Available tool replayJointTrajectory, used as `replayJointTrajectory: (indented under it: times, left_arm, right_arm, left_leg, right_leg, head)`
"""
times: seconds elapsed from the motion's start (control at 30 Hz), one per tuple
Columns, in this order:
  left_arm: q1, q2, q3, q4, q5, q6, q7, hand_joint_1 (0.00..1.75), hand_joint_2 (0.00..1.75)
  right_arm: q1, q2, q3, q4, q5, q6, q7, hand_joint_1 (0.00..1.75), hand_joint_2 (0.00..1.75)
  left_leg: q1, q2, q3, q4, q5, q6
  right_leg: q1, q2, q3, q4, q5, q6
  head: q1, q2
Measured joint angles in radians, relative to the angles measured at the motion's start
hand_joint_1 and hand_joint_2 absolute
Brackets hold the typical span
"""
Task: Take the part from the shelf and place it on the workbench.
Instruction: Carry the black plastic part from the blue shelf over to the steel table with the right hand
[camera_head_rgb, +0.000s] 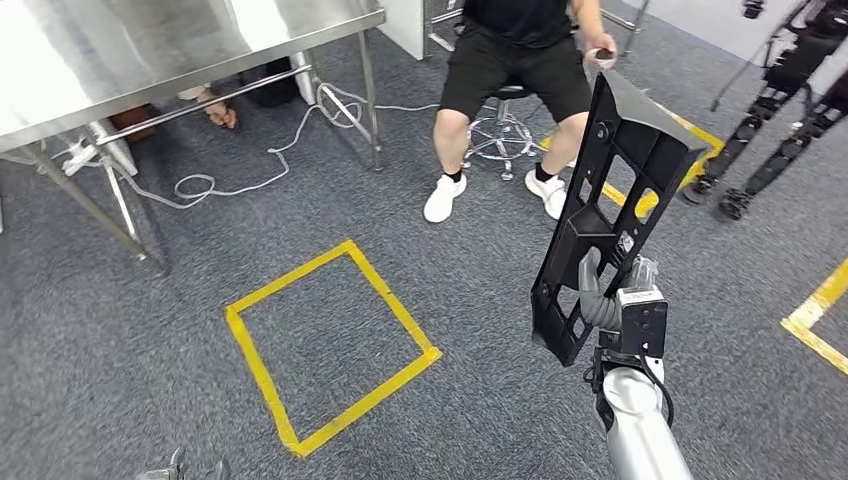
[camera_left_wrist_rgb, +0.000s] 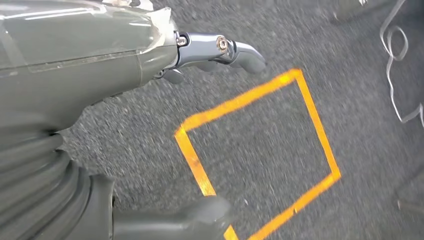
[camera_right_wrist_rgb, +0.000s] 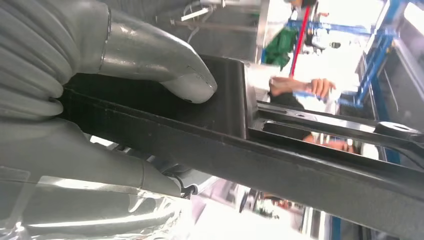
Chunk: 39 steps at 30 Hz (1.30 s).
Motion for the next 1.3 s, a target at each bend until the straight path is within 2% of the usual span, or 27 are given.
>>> replayJointTrajectory:
  times: [0.03, 0.07, 0.1, 0.17, 0.2, 0.23, 0.3, 0.33, 0.37, 0.43, 0.47, 0.53, 0.6, 0.67, 0.7, 0.73, 0.77, 0.83, 0.9, 0.97, 1.0, 1.03, 1.1, 1.17, 1.2, 1.23, 1.3]
  left_arm:
    - [-0.001, 0.000, -0.001, 0.000, 0.000, 0.000, 0.000, 0.00, 1.75]
    - [-0.003, 0.000, -0.003, 0.000, 0.000, 0.000, 0.000, 0.00, 1.75]
    - [-0.005, 0.000, -0.004, 0.000, 0.000, 0.000, 0.000, 0.00, 1.75]
    - [-0.003, 0.000, -0.008, 0.002, 0.000, 0.000, 0.000, 0.00, 1.75]
    - [-0.002, 0.000, -0.009, 0.003, 0.000, 0.000, 0.000, 0.00, 1.75]
    - [-0.001, 0.000, -0.010, 0.004, 0.000, 0.000, 0.000, 0.00, 1.75]
    - [0.000, 0.000, -0.011, 0.005, 0.000, 0.000, 0.000, 0.00, 1.75]
    - [0.000, 0.000, -0.011, 0.006, 0.000, 0.000, 0.000, 0.00, 1.75]
    - [0.001, 0.000, -0.011, 0.006, 0.000, 0.000, 0.000, 0.00, 1.75]
    - [0.004, 0.001, -0.011, 0.007, 0.000, 0.000, 0.000, 0.00, 1.75]
    - [0.006, 0.001, -0.011, 0.007, 0.000, 0.000, 0.000, 0.00, 1.75]
    - [0.009, 0.002, -0.012, 0.008, 0.000, 0.000, 0.000, 0.00, 1.75]
    - [0.007, 0.003, -0.013, 0.008, 0.000, 0.000, 0.000, 0.00, 1.75]
    - [0.005, 0.004, -0.013, 0.009, 0.000, 0.000, 0.000, 0.00, 1.75]
    - [0.005, 0.004, -0.013, 0.009, 0.000, 0.000, 0.000, 0.00, 1.75]
    - [0.005, 0.004, -0.013, 0.009, 0.000, 0.000, 0.000, 0.00, 1.75]
    - [0.005, 0.004, -0.013, 0.010, 0.000, 0.000, 0.000, 0.00, 1.75]
    - [0.002, 0.004, -0.013, 0.010, 0.000, 0.000, 0.000, 0.00, 1.75]
    - [-0.001, 0.005, -0.013, 0.009, 0.000, 0.000, 0.000, 0.00, 1.75]
    - [-0.001, 0.005, -0.013, 0.009, 0.000, 0.001, 0.000, 0.00, 1.75]
    - [0.000, 0.005, -0.013, 0.009, 0.000, 0.001, 0.000, 0.00, 1.75]
    - [0.000, 0.004, -0.013, 0.009, 0.000, 0.001, 0.000, 0.00, 1.75]
    - [-0.002, 0.004, -0.013, 0.010, 0.000, 0.001, 0.000, 0.00, 1.75]
    - [-0.003, 0.004, -0.013, 0.010, 0.000, 0.001, 0.000, 0.00, 1.75]
    - [-0.002, 0.004, -0.013, 0.010, 0.000, 0.001, 0.000, 0.00, 1.75]
    - [-0.001, 0.004, -0.013, 0.010, 0.000, 0.000, 0.000, 0.00, 1.75]
    - [0.000, 0.004, -0.013, 0.010, 0.000, 0.000, 0.000, 0.00, 1.75]
  right_arm:
    - [-0.002, -0.001, -0.002, 0.004, 0.000, 0.000, -0.001, 1.75, 1.75]
    - [-0.003, -0.002, -0.004, 0.009, 0.000, 0.000, -0.001, 1.75, 1.75]
    - [-0.002, -0.002, -0.007, 0.014, 0.000, 0.000, -0.002, 1.75, 1.75]
    - [0.000, -0.004, -0.012, 0.025, 0.000, 0.000, -0.001, 1.75, 1.75]
    - [0.001, -0.005, -0.014, 0.029, 0.000, 0.000, -0.001, 1.75, 1.75]
    - [0.001, -0.005, -0.014, 0.032, 0.000, 0.000, -0.001, 1.75, 1.75]
    - [-0.001, -0.006, -0.014, 0.036, 0.000, 0.000, -0.001, 1.75, 1.75]
    - [-0.001, -0.006, -0.014, 0.037, 0.000, 0.000, -0.001, 1.75, 1.75]
    - [-0.002, -0.006, -0.014, 0.039, 0.000, 0.000, -0.001, 1.75, 1.75]
    - [-0.002, -0.005, -0.014, 0.041, 0.000, 0.000, -0.001, 1.75, 1.75]
    - [-0.004, -0.003, -0.014, 0.041, 0.000, 0.000, -0.001, 1.75, 1.75]
    - [-0.008, 0.000, -0.014, 0.042, 0.000, 0.000, -0.001, 1.75, 1.75]
    - [-0.011, 0.001, -0.015, 0.043, 0.000, 0.000, -0.002, 1.75, 1.75]
    - [-0.011, 0.000, -0.015, 0.046, 0.000, 0.000, -0.002, 1.75, 1.75]
    - [-0.011, 0.000, -0.015, 0.048, 0.000, 0.000, -0.002, 1.75, 1.75]
    - [-0.011, 0.001, -0.015, 0.049, 0.000, 0.000, -0.002, 1.75, 1.75]
    - [-0.011, 0.001, -0.015, 0.050, 0.000, 0.000, -0.002, 1.75, 1.75]
    - [-0.012, 0.001, -0.015, 0.050, 0.000, 0.000, -0.002, 1.75, 1.75]
    - [-0.013, 0.000, -0.015, 0.050, 0.000, 0.000, -0.002, 1.75, 1.75]
    - [-0.014, 0.001, -0.015, 0.050, 0.000, 0.000, -0.002, 1.75, 1.75]
    - [-0.015, 0.001, -0.015, 0.050, 0.001, 0.000, -0.002, 1.75, 1.75]
    - [-0.015, 0.001, -0.015, 0.050, 0.001, 0.000, -0.002, 1.75, 1.75]
    - [-0.014, -0.001, -0.015, 0.051, 0.000, 0.000, -0.002, 1.75, 1.75]
    - [-0.010, -0.003, -0.017, 0.054, 0.000, 0.000, -0.002, 1.75, 1.75]
    - [-0.008, -0.004, -0.017, 0.056, 0.000, 0.000, -0.002, 1.75, 1.75]
    - [-0.007, -0.004, -0.017, 0.056, 0.000, 0.000, -0.001, 1.75, 1.75]
    - [-0.007, -0.004, -0.017, 0.057, 0.000, 0.000, -0.001, 1.75, 1.75]
  left_leg:
    - [0.005, -0.012, 0.005, -0.008, 0.004, 0.003]
    - [0.009, -0.025, 0.008, -0.011, 0.007, 0.005]
    - [0.011, -0.040, 0.008, -0.012, 0.008, 0.006]
    - [0.013, -0.071, 0.008, -0.011, 0.008, 0.007]
    - [0.015, -0.085, 0.008, -0.011, 0.008, 0.006]
    - [0.018, -0.099, 0.009, -0.010, 0.008, 0.004]
    - [0.021, -0.127, 0.009, -0.005, 0.006, -0.007]
    - [0.022, -0.139, 0.007, -0.002, 0.005, -0.014]
    - [0.021, -0.148, 0.004, 0.000, 0.005, -0.021]
    - [0.022, -0.162, -0.002, 0.001, 0.007, -0.032]
    - [0.025, -0.164, -0.004, 0.002, 0.008, -0.036]
    - [0.027, -0.128, -0.021, 0.036, -0.013, -0.044]
    - [0.027, -0.073, -0.070, 0.138, -0.063, -0.052]
    - [0.029, -0.052, -0.127, 0.246, -0.102, -0.055]
    - [0.029, -0.048, -0.137, 0.262, -0.099, -0.054]
    - [0.029, -0.045, -0.128, 0.242, -0.080, -0.051]
    - [0.028, -0.038, -0.102, 0.191, -0.051, -0.046]
    - [0.018, 0.001, -0.038, 0.072, -0.010, -0.031]
    - [0.006, 0.020, -0.012, 0.019, -0.005, -0.021]
    - [0.004, -0.003, -0.010, 0.011, -0.002, -0.016]
    - [0.006, -0.014, -0.006, 0.004, 0.001, -0.012]
    - [0.009, -0.024, -0.001, -0.004, 0.006, -0.006]
    - [0.014, -0.047, 0.006, -0.012, 0.011, 0.002]
    - [0.015, -0.073, 0.006, -0.012, 0.011, 0.005]
    - [0.015, -0.087, 0.006, -0.011, 0.011, 0.005]
    - [0.015, -0.100, 0.006, -0.011, 0.011, 0.004]
    - [0.017, -0.126, 0.006, -0.008, 0.010, -0.001]
  right_leg:
    - [-0.002, 0.028, -0.012, 0.030, -0.016, 0.001]
    - [-0.006, 0.060, -0.037, 0.080, -0.038, 0.001]
    - [-0.010, 0.080, -0.068, 0.144, -0.063, 0.000]
    - [-0.018, 0.090, -0.127, 0.245, -0.090, 0.007]
    - [-0.021, 0.091, -0.136, 0.249, -0.081, 0.016]
    - [-0.026, 0.093, -0.125, 0.214, -0.056, 0.028]
    - [-0.037, 0.116, -0.074, 0.082, 0.007, 0.051]
    - [-0.040, 0.126, -0.051, 0.030, 0.029, 0.053]
    - [-0.041, 0.133, -0.038, 0.001, 0.039, 0.050]
    - [-0.036, 0.124, -0.033, -0.005, 0.043, 0.032]
    - [-0.037, 0.117, -0.032, -0.005, 0.044, 0.024]
    - [-0.038, 0.104, -0.030, -0.007, 0.046, 0.012]
    - [-0.034, 0.088, -0.028, -0.008, 0.045, 0.001]
    - [-0.028, 0.068, -0.027, -0.007, 0.042, -0.008]
    - [-0.026, 0.058, -0.027, -0.007, 0.041, -0.010]
    - [-0.024, 0.048, -0.025, -0.007, 0.039, -0.012]
    - [-0.023, 0.039, -0.023, -0.007, 0.037, -0.012]
    - [-0.016, 0.020, -0.019, -0.008, 0.032, -0.011]
    - [-0.011, 0.001, -0.016, -0.008, 0.027, -0.004]
    - [-0.006, -0.018, -0.014, -0.010, 0.022, 0.006]
    - [-0.006, -0.011, -0.014, -0.005, 0.017, 0.010]
    - [-0.006, 0.008, -0.021, 0.015, 0.006, 0.012]
    - [-0.012, 0.063, -0.067, 0.112, -0.038, 0.010]
    - [-0.016, 0.087, -0.133, 0.230, -0.077, 0.010]
    - [-0.017, 0.090, -0.150, 0.253, -0.078, 0.016]
    - [-0.019, 0.091, -0.148, 0.238, -0.062, 0.024]
    - [-0.027, 0.108, -0.098, 0.116, -0.001, 0.045]
  head:
    - [0.001, 0.000]
    - [0.004, 0.000]
    - [0.005, 0.000]
    - [0.008, 0.000]
    - [0.008, 0.000]
    - [0.007, 0.000]
    - [0.008, 0.000]
    - [0.008, 0.000]
    - [0.008, 0.000]
    - [0.007, 0.000]
    - [0.007, 0.000]
    - [0.004, 0.000]
    - [-0.001, 0.000]
    - [-0.003, 0.000]
    - [-0.003, 0.000]
    - [-0.004, 0.000]
    - [-0.004, 0.000]
    - [-0.003, 0.000]
    - [-0.002, 0.000]
    - [-0.003, 0.000]
    - [-0.002, 0.000]
    - [-0.002, 0.000]
    - [0.002, 0.000]
    - [0.004, 0.000]
    - [0.004, 0.000]
    - [0.004, 0.000]
    - [0.004, 0.000]
